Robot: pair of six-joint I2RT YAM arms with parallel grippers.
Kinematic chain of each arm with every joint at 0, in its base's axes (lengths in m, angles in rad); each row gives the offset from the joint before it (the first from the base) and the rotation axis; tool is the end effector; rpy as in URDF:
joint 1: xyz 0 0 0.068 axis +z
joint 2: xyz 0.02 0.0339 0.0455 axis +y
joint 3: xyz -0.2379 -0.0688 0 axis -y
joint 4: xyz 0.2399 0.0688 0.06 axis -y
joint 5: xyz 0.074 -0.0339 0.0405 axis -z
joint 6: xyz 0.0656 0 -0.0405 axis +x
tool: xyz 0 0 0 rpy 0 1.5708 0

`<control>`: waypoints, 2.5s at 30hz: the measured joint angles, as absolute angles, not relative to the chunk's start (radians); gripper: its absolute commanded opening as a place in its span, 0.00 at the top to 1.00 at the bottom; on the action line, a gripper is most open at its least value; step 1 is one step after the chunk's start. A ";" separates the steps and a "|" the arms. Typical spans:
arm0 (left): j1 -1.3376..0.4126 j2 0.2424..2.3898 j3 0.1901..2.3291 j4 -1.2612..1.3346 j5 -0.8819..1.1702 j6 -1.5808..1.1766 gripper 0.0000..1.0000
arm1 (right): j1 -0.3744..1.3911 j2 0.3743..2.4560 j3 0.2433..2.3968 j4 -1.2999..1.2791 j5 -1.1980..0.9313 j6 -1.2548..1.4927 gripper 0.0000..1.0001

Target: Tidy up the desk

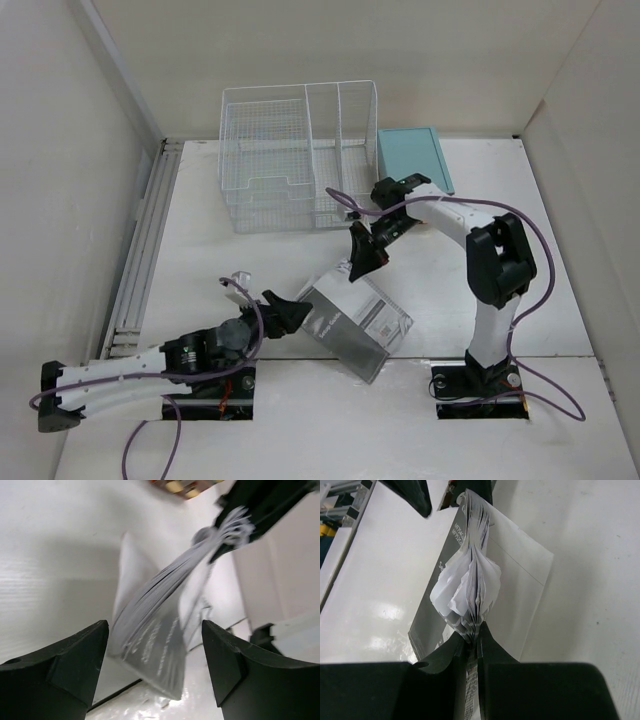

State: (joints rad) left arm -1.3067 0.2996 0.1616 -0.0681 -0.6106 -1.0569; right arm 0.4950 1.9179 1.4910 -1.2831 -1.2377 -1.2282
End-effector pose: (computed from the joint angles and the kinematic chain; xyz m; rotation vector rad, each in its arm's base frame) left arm 0.0790 -0.1481 0.1840 -0.2377 1.8794 -1.1604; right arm 0.2617 0.2117 0.1980 -1.6918 1.6042 1.6063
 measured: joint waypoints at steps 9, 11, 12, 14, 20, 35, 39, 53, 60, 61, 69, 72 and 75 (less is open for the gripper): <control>-1.307 0.154 0.157 -0.034 -0.543 -0.936 0.30 | 0.574 1.918 1.491 -1.304 -1.226 -1.269 1.00; -1.307 0.182 0.157 -0.023 -0.522 -0.916 0.30 | 0.585 1.918 1.491 -1.306 -1.222 -1.270 1.00; -1.307 0.203 0.157 -0.017 -0.513 -0.908 0.30 | 0.587 1.918 1.491 -1.306 -1.221 -1.272 1.00; -1.307 0.255 0.157 -0.004 -0.489 -0.886 0.30 | 0.591 1.916 1.491 -1.306 -1.218 -1.272 1.00; -1.306 0.382 0.166 0.019 -0.440 -0.827 0.37 | 0.599 1.896 1.491 -1.313 -1.188 -1.272 1.00; -1.305 0.408 0.240 0.048 -0.316 -0.675 0.59 | 0.725 1.849 1.490 -1.318 -1.138 -1.282 1.00; -1.305 0.455 0.276 0.070 -0.247 -0.635 0.59 | 0.755 1.844 1.489 -1.319 -1.123 -1.284 1.00; -1.305 0.659 0.313 0.109 -0.060 -0.566 0.91 | 0.760 1.786 1.489 -1.334 -1.084 -1.284 1.00; -1.303 0.678 0.326 0.094 -0.061 -0.557 1.00 | 0.759 1.765 1.480 -1.337 -1.080 -1.287 0.29; -1.303 0.678 0.328 0.085 -0.062 -0.558 1.00 | 0.759 1.754 1.479 -1.340 -1.079 -1.281 0.15; -1.303 0.591 0.395 -0.050 -0.138 -0.583 1.00 | 0.665 1.530 1.476 -1.219 -0.972 -1.112 0.00; -1.303 0.571 0.453 -0.115 -0.188 -0.607 1.00 | 0.619 1.406 1.472 -1.090 -0.833 -0.957 0.00; -1.303 0.566 0.527 -0.175 -0.250 -0.643 1.00 | 0.606 1.264 1.443 -0.922 -0.621 -0.805 0.00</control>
State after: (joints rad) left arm -1.3025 0.5655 0.5266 -0.1753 -0.2504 -0.6426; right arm 0.6056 1.2644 1.4433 -0.9222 -0.6212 -0.8055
